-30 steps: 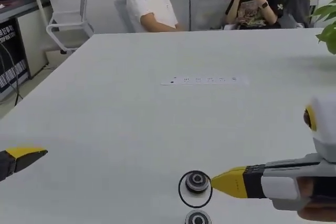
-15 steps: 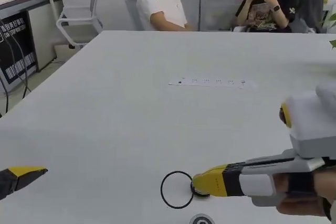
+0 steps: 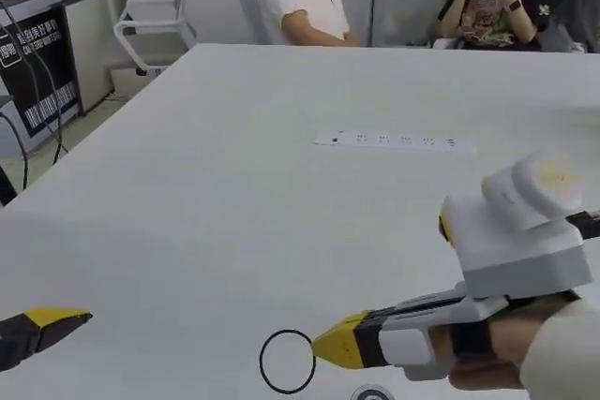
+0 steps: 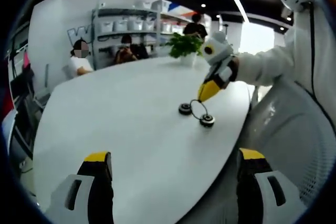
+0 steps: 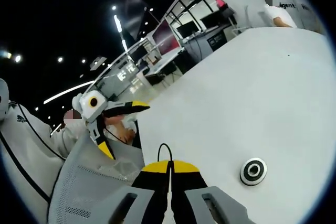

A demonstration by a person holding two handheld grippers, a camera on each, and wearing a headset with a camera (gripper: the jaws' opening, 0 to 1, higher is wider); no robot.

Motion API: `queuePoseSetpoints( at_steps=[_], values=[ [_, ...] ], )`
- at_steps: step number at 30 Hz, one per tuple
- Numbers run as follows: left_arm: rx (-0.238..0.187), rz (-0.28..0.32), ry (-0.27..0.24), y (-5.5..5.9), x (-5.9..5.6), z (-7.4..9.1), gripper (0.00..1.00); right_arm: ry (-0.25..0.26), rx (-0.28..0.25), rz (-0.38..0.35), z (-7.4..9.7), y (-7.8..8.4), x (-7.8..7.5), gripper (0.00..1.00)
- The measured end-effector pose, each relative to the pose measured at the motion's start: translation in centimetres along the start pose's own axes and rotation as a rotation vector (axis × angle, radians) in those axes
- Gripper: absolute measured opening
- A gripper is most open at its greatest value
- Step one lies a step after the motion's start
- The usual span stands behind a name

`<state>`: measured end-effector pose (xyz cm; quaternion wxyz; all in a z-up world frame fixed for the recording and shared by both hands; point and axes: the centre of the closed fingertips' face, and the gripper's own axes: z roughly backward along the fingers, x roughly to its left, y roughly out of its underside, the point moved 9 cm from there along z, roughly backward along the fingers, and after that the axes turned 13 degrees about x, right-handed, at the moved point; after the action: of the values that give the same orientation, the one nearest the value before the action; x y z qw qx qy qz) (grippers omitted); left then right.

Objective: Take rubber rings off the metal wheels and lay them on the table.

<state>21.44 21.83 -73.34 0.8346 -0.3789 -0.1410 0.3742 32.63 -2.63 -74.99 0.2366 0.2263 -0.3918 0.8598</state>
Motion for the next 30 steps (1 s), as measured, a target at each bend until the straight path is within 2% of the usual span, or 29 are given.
queuePoseSetpoints(
  at_steps=[4,8,15,17,19,23,26,28,30],
  values=[
    [0.002,0.005,-0.001,0.0,0.0,0.0,1.00,0.003,0.025,-0.032,-1.3,0.5,-1.0,0.00],
    [0.004,0.010,-0.005,0.0,0.0,0.0,1.00,0.010,0.052,-0.037,-2.5,0.9,-1.4,0.00],
    [0.010,0.012,-0.004,0.1,0.0,0.0,1.00,0.061,0.112,-0.023,-4.1,1.5,-1.9,0.00],
    [0.011,0.012,-0.006,0.2,0.0,0.0,1.00,0.068,0.127,-0.025,-4.4,1.7,-2.0,0.00],
    [0.012,0.009,-0.010,0.2,0.0,0.0,1.00,0.107,0.146,-0.005,-4.6,1.8,-2.2,0.00],
    [0.014,0.008,-0.009,0.1,0.1,0.0,1.00,0.114,0.149,-0.004,-4.7,1.8,-2.4,0.00],
    [0.017,0.008,-0.007,0.1,0.0,0.0,1.00,0.171,0.163,0.032,-4.8,1.9,-2.8,0.00],
    [0.022,0.006,-0.003,0.2,0.0,-0.1,1.00,0.168,0.175,0.042,-5.0,2.1,-2.7,0.00],
    [0.023,0.002,-0.005,0.2,0.0,0.0,1.00,0.186,0.179,0.060,-5.1,2.1,-2.7,0.00]
  ],
)
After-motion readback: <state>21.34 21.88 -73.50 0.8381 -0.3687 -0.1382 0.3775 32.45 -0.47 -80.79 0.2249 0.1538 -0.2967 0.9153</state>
